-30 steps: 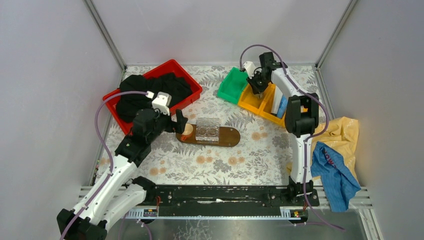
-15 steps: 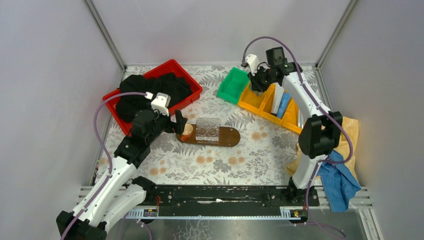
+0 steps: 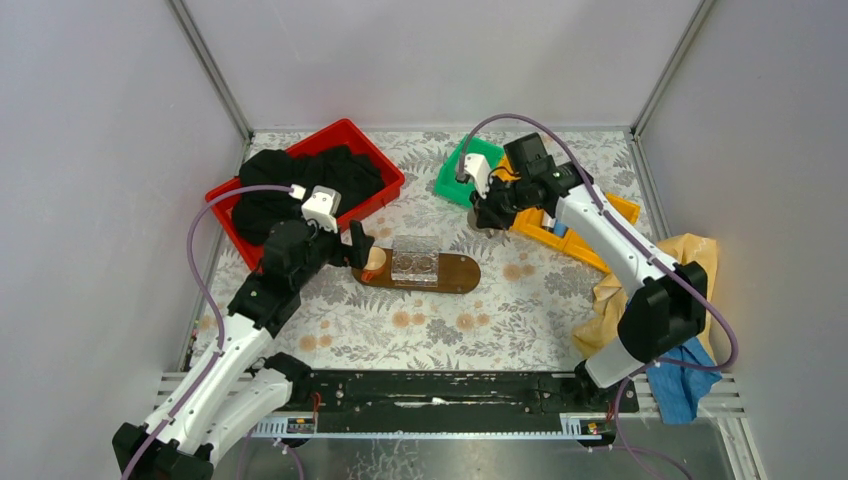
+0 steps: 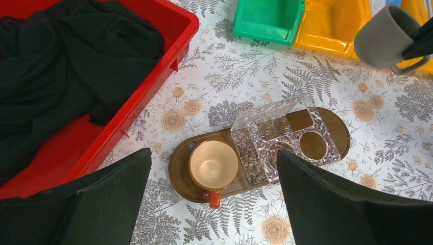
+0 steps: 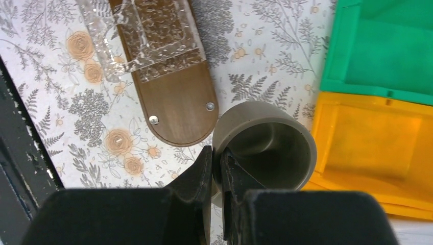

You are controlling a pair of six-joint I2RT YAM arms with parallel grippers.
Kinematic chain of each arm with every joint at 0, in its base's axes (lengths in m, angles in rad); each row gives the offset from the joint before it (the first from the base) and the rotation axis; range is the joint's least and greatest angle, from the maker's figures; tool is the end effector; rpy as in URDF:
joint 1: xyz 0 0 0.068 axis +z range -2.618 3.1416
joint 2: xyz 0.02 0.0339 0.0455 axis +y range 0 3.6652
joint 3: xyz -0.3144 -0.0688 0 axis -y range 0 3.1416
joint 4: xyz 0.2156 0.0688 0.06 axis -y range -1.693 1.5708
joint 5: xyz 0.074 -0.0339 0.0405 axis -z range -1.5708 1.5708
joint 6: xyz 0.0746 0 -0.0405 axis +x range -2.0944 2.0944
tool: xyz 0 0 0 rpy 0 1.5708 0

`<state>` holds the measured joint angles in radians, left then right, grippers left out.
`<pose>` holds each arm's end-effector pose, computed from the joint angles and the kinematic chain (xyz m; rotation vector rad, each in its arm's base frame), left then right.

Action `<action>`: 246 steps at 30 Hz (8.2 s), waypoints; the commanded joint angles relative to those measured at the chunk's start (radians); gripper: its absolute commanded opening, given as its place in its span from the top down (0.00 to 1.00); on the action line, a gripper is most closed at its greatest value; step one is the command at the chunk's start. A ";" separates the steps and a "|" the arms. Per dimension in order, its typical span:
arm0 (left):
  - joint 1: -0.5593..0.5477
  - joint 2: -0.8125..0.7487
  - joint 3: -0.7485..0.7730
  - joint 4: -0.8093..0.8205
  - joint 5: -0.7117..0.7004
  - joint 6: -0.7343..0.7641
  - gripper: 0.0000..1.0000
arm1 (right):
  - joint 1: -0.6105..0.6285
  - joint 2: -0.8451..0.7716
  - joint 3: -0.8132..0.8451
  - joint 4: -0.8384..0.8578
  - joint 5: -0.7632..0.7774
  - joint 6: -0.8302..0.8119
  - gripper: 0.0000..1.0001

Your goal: Prepare toiletry sets of a toothbrush and toothpaste on the tray

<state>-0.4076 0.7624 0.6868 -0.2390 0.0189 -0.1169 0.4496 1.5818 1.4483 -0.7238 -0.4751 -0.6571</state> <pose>0.1403 -0.0621 0.3282 0.2885 1.8808 -0.3756 0.2887 0.1772 0.3525 -1.4138 1.8857 0.4747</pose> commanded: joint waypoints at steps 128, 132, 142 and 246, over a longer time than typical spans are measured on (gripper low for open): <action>0.007 -0.032 -0.014 0.073 0.030 0.016 0.00 | -0.598 0.090 -0.154 0.559 0.046 0.703 0.47; 0.008 -0.031 -0.013 0.075 0.034 0.016 0.00 | -0.640 0.181 -0.089 0.581 -0.024 0.698 0.48; 0.007 -0.029 -0.013 0.076 0.039 0.014 0.00 | -0.662 0.320 -0.012 0.558 -0.147 0.717 0.54; 0.007 -0.035 -0.032 0.096 0.008 0.027 0.00 | -0.176 -0.085 -0.415 1.851 -0.727 1.215 1.00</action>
<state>-0.4072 0.7403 0.6655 -0.2089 0.0586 -0.1093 0.2005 1.4590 0.9974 0.9745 -1.1988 0.5739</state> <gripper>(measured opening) 0.997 0.129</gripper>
